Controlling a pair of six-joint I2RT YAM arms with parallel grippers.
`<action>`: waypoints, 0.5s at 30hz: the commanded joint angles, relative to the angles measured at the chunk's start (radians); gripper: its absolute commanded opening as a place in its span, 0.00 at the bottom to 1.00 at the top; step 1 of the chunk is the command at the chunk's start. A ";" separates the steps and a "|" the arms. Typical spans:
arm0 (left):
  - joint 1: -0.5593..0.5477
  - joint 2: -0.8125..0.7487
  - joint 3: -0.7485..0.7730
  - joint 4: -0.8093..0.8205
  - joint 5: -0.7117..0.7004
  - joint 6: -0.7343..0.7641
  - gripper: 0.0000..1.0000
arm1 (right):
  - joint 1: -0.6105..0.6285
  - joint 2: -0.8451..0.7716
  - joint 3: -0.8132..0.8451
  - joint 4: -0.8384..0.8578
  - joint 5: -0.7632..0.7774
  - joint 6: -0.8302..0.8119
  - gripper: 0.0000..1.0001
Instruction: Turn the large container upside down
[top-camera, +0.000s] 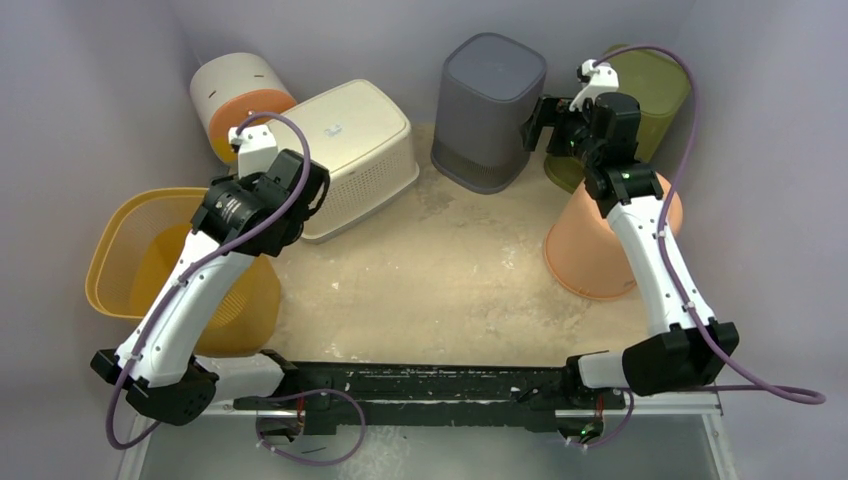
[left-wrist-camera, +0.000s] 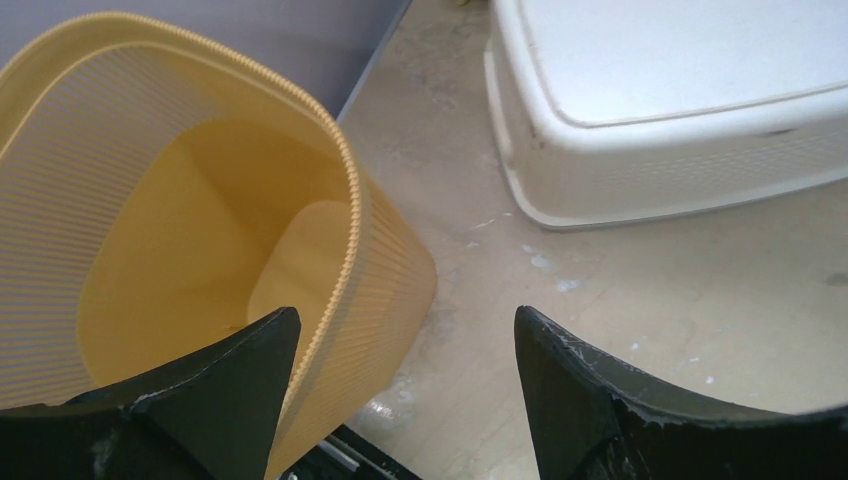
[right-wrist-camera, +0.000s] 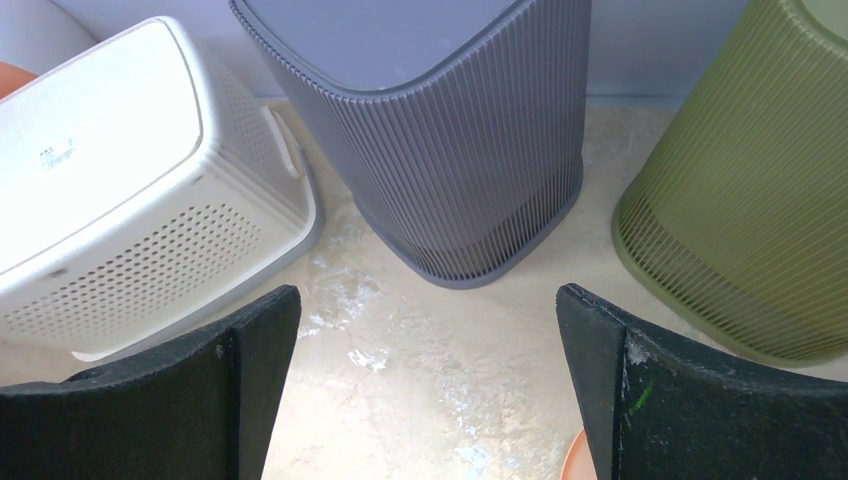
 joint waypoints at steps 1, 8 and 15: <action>0.058 -0.068 -0.109 0.031 -0.031 -0.032 0.76 | 0.003 -0.053 -0.014 0.052 -0.021 0.006 1.00; 0.141 -0.117 -0.226 0.131 -0.005 0.012 0.76 | 0.003 -0.060 -0.027 0.054 -0.025 0.009 1.00; 0.214 -0.104 -0.323 0.228 0.067 0.075 0.71 | 0.003 -0.083 -0.050 0.055 -0.018 0.015 1.00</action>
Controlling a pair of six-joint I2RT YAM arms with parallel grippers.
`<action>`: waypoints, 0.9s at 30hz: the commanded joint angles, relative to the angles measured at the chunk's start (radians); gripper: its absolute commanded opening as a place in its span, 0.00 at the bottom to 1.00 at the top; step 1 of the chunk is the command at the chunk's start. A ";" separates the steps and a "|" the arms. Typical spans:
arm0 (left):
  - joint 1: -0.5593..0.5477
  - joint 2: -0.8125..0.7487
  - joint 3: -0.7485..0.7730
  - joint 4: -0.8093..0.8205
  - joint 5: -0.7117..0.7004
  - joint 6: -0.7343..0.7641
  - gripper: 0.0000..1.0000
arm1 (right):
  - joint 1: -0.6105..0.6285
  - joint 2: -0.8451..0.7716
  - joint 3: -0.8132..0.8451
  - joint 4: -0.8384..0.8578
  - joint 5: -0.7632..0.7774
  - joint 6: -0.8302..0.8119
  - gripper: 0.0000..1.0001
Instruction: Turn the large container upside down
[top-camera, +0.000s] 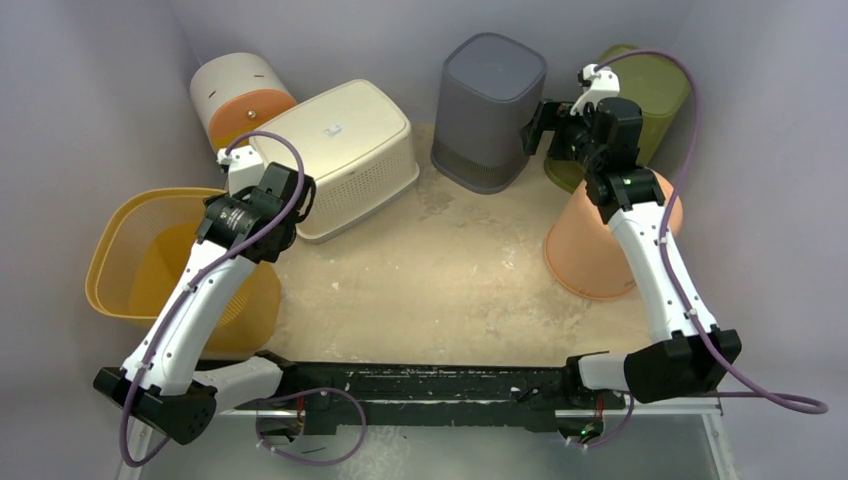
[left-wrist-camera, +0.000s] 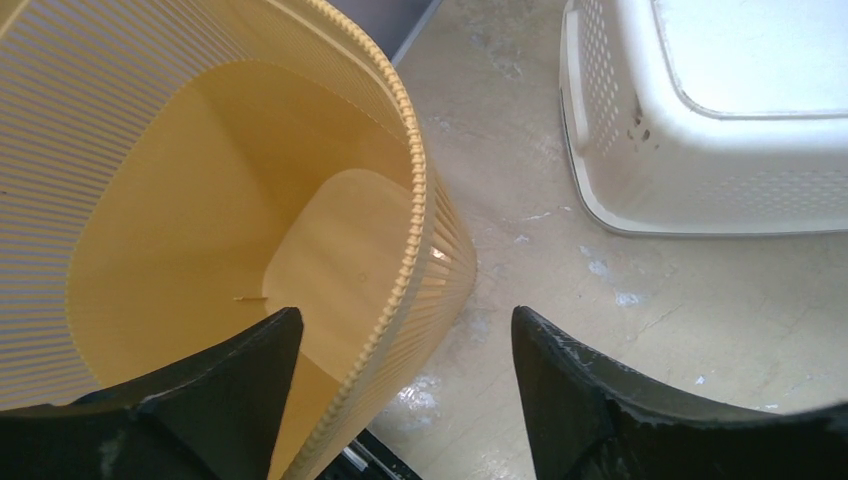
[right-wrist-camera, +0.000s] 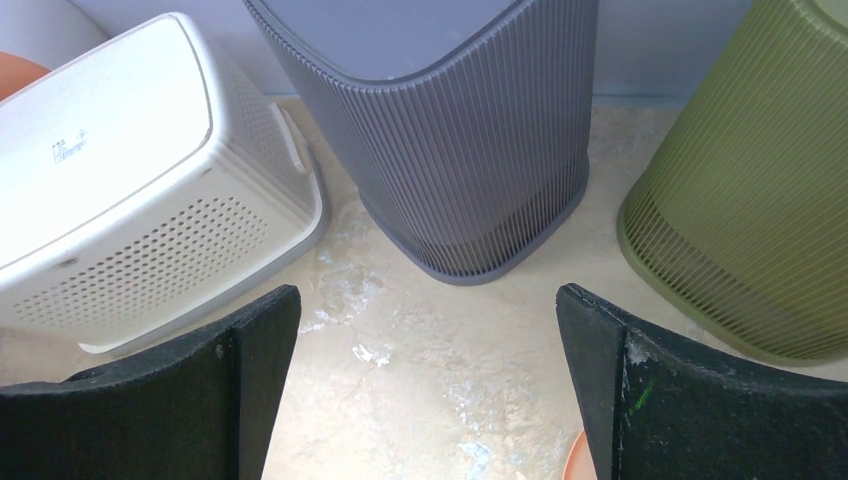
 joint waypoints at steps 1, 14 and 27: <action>0.056 0.005 -0.056 0.101 0.051 0.062 0.68 | 0.003 -0.058 -0.022 0.040 -0.002 0.016 1.00; 0.124 0.017 -0.090 0.157 0.181 0.118 0.00 | 0.003 -0.077 -0.037 0.023 -0.002 0.013 1.00; 0.124 0.051 0.381 0.034 0.381 0.167 0.00 | 0.003 -0.057 -0.021 0.018 0.022 0.018 1.00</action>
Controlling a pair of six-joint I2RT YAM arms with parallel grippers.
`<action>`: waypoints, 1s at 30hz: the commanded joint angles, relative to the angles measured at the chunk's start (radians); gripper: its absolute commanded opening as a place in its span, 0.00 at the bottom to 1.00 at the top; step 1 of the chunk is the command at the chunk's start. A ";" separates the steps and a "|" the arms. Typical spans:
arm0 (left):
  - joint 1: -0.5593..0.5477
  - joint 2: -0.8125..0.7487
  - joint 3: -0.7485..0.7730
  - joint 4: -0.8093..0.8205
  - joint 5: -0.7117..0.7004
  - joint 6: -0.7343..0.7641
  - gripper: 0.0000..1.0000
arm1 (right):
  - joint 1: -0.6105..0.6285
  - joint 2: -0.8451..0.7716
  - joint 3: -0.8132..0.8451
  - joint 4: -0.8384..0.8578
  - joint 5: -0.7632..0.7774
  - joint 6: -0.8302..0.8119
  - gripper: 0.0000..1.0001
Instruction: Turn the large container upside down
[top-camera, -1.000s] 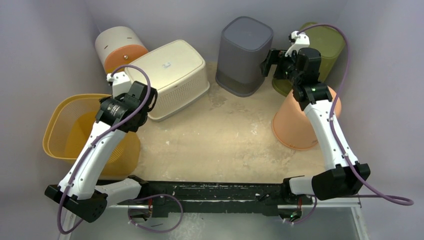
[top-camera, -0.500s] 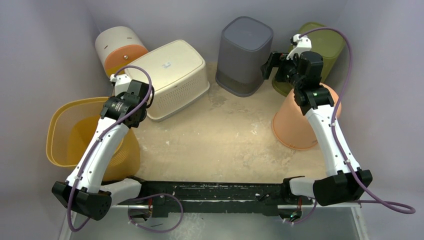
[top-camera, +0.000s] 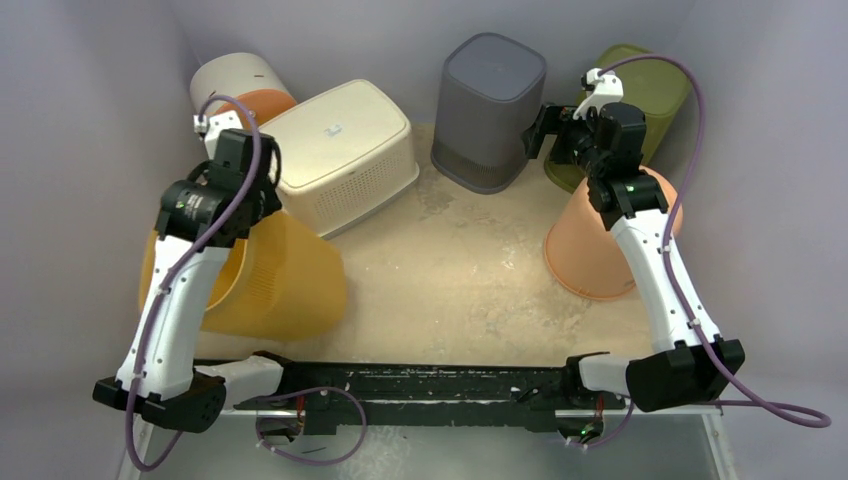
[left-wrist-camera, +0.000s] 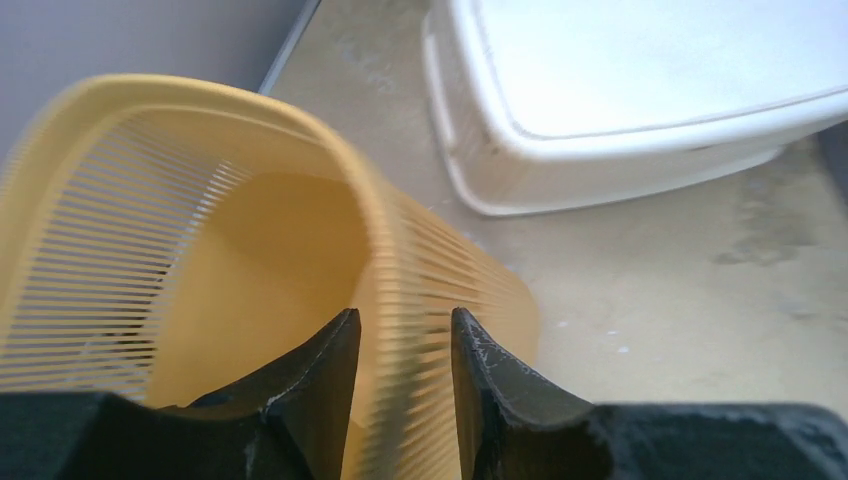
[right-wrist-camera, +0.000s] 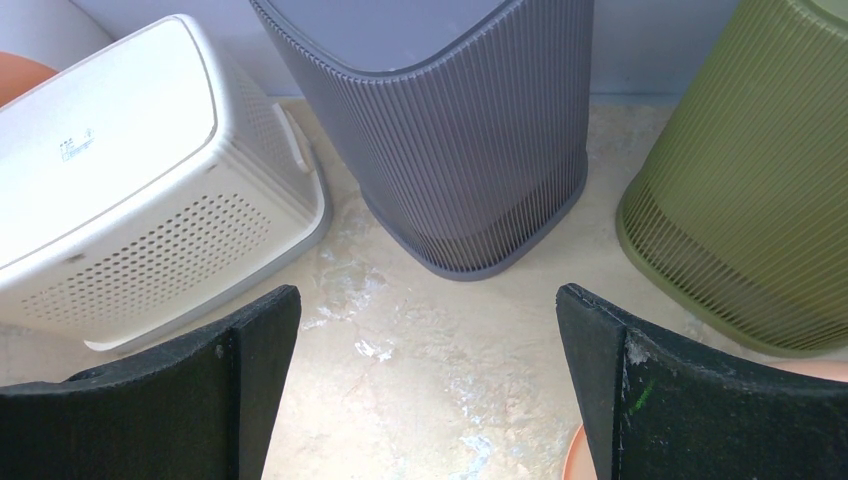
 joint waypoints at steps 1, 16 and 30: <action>0.002 0.000 0.205 0.003 0.105 0.018 0.00 | 0.003 -0.009 0.016 0.016 0.017 0.011 1.00; -0.002 -0.025 -0.064 0.333 0.536 -0.109 0.00 | 0.003 -0.020 0.012 -0.008 0.054 -0.008 1.00; -0.038 0.062 -0.087 0.348 0.580 -0.089 0.43 | 0.003 -0.039 0.003 -0.020 0.082 -0.018 1.00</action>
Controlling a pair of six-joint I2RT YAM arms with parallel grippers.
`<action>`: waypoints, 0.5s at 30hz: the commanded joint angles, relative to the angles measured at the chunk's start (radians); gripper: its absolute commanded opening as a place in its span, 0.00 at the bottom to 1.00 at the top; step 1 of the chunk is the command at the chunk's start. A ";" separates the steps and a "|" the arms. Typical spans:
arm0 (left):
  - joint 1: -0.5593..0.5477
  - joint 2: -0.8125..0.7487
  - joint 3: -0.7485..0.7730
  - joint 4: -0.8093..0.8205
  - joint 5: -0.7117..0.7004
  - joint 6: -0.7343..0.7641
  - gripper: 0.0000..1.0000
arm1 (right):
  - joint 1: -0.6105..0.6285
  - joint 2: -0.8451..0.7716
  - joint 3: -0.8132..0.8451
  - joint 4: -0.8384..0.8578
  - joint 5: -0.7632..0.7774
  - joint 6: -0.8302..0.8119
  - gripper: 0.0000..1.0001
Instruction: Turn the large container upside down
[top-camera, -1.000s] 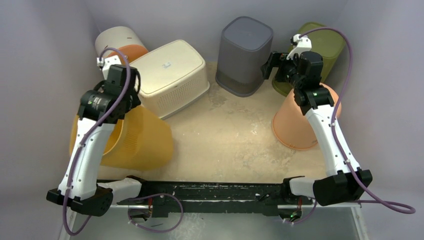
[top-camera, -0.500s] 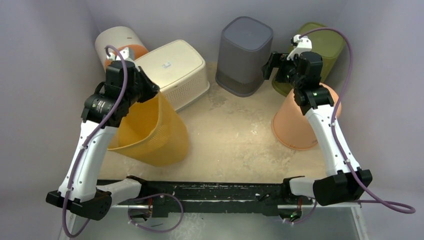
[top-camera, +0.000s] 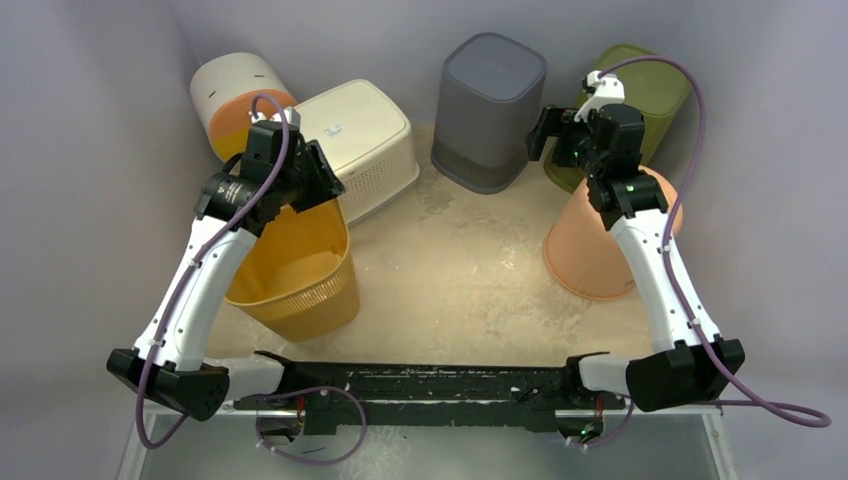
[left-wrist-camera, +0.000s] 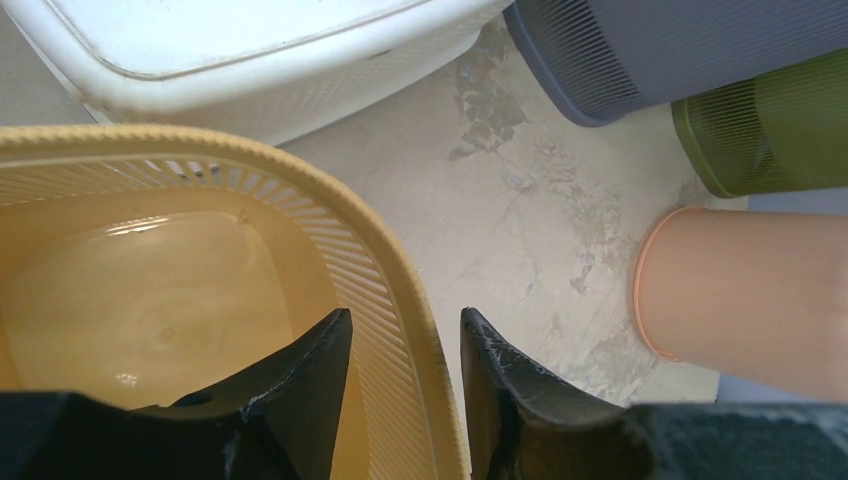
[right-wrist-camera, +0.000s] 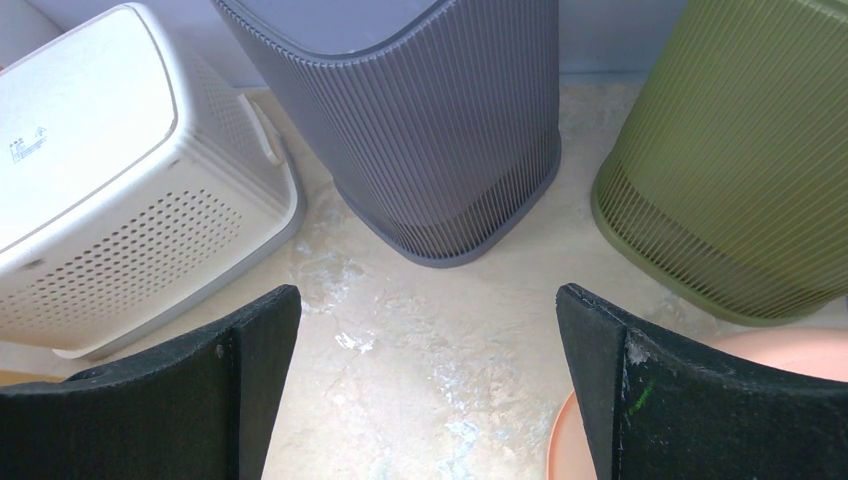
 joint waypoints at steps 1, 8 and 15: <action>-0.031 0.019 0.001 0.020 0.013 0.015 0.43 | 0.003 -0.042 0.000 0.012 0.030 -0.017 1.00; -0.109 0.048 0.021 0.011 -0.054 0.003 0.52 | 0.003 -0.058 -0.015 0.015 0.028 -0.014 1.00; -0.125 0.053 -0.052 -0.042 -0.152 0.045 0.28 | 0.003 -0.076 -0.030 0.014 0.033 -0.015 1.00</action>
